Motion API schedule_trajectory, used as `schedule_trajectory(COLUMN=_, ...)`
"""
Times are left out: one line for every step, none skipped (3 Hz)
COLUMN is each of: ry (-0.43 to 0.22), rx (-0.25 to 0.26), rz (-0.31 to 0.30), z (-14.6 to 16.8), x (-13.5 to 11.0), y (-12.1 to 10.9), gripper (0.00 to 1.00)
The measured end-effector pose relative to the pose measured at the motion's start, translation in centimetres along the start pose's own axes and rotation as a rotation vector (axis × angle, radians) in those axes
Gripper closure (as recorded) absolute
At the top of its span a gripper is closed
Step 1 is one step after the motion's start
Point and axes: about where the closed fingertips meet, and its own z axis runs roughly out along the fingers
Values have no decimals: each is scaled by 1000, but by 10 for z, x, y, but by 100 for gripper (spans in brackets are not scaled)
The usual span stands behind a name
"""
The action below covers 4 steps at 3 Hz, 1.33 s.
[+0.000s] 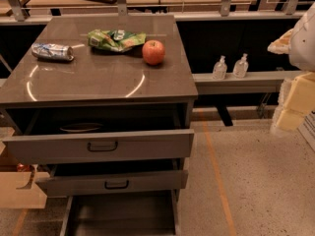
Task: Place apple into bottom drawer
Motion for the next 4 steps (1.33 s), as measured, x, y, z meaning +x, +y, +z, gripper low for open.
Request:
schedule_trajectory(ry=0, rx=0, rz=0, z=0, x=0, y=0, gripper=0)
schedule_trajectory(ry=-70, rx=28, rz=-19, z=6, x=-9, y=-23, gripper=0)
schedule_trajectory(ry=-208, rx=53, rz=-19, z=28, x=-26, y=-58, gripper=0)
schedule_trajectory(ry=-378, rx=72, rz=-31, z=46, x=-57, y=-96, gripper=0)
